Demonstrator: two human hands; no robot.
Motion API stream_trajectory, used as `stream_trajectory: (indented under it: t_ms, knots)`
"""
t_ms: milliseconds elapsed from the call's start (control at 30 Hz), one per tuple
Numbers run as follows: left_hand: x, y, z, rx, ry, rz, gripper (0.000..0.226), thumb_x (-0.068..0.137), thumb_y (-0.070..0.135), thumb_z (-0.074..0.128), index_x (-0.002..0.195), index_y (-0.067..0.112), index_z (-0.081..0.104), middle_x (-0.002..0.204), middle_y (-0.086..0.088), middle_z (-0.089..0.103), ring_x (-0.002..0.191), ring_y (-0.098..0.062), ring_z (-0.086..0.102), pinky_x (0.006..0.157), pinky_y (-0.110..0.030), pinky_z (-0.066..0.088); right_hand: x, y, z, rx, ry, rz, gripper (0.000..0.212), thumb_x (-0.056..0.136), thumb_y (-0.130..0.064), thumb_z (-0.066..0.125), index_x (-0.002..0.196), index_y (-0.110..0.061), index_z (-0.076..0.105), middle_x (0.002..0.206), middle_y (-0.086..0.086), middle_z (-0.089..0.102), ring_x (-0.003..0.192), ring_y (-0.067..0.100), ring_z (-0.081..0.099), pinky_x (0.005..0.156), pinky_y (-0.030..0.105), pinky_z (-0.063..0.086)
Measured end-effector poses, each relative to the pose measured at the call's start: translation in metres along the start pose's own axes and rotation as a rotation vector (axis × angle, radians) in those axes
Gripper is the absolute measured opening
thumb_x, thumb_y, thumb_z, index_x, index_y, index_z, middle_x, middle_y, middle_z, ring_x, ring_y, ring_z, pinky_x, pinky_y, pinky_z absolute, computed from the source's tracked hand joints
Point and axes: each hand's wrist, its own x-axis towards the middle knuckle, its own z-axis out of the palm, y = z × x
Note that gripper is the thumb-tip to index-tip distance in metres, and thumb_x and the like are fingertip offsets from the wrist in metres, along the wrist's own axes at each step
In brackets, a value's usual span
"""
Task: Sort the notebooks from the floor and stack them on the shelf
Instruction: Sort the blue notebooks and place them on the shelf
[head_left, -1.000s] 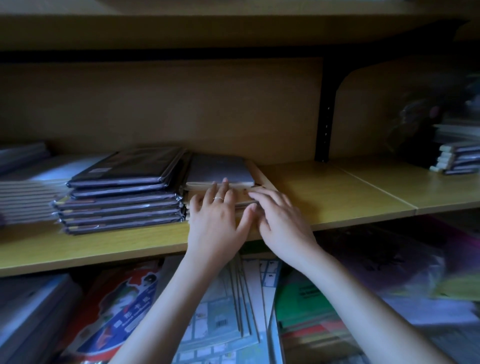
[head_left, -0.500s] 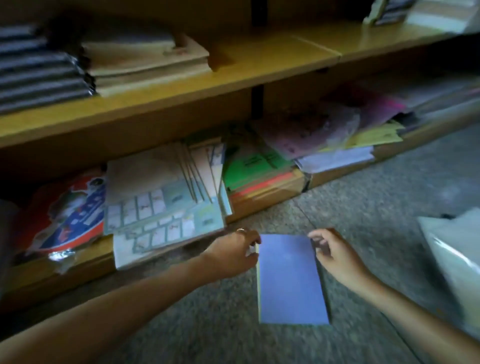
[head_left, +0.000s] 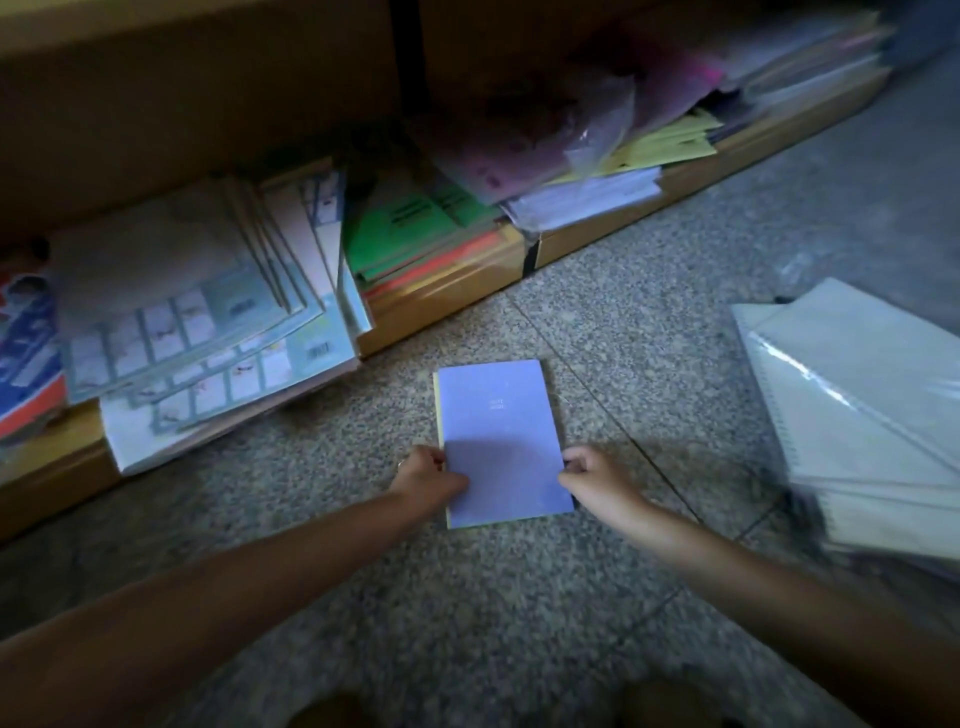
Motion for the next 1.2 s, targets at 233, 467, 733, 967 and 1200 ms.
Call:
stream_trajectory:
  t_ms: [233,467,733,967,1200]
  knots:
    - [0.002,0.011,0.0,-0.269,-0.163,-0.098,0.032,0.076,0.014,0.068,0.104,0.007,0.054,0.096,-0.009,0.062,0.084,-0.02,0.061,0.065,-0.025,0.054,-0.006,-0.004,-0.002,0.093,-0.001,0.051,0.029,0.084,-0.002,0.055,0.064,-0.022,0.05,0.063,0.001,0.05,0.069,0.02,0.049,0.064,0.029,0.031]
    - [0.001,0.006,0.004,0.117,-0.091,0.048,0.081,0.054,0.053,0.076,0.123,0.031,0.042,0.128,-0.01,0.041,0.11,-0.028,0.047,0.091,-0.031,0.044,-0.008,-0.004,0.0,0.089,0.032,0.031,0.031,0.079,-0.004,0.06,0.059,-0.02,0.043,0.066,0.008,0.05,0.067,0.018,0.047,0.064,0.029,0.028]
    - [-0.01,0.011,0.0,0.028,-0.102,0.182,0.061,0.077,0.017,0.076,0.129,0.01,0.045,0.115,-0.004,0.056,0.109,-0.023,0.056,0.086,-0.036,0.049,-0.009,-0.002,0.001,0.039,0.004,-0.047,0.018,0.076,-0.006,0.061,0.066,-0.011,0.047,0.064,0.012,0.045,0.062,0.017,0.042,0.056,0.028,0.025]
    - [-0.045,0.021,0.011,0.085,-0.113,0.529,0.056,0.076,0.033,0.06,0.126,0.039,0.036,0.129,-0.005,0.052,0.113,-0.015,0.058,0.094,-0.04,0.05,-0.01,-0.003,-0.002,0.318,0.025,-0.015,0.044,0.076,-0.053,0.058,0.066,-0.013,0.041,0.058,0.006,0.039,0.049,0.013,0.042,0.047,0.023,0.03]
    - [-0.089,0.034,0.015,0.195,0.029,0.836,0.056,0.079,0.026,0.055,0.134,0.029,0.041,0.115,0.011,0.048,0.104,-0.012,0.055,0.083,-0.026,0.046,-0.015,-0.01,-0.005,0.701,-0.007,-0.028,0.069,0.061,-0.062,0.07,0.097,-0.006,0.055,0.09,0.011,0.067,0.081,0.023,0.065,0.062,0.026,0.049]
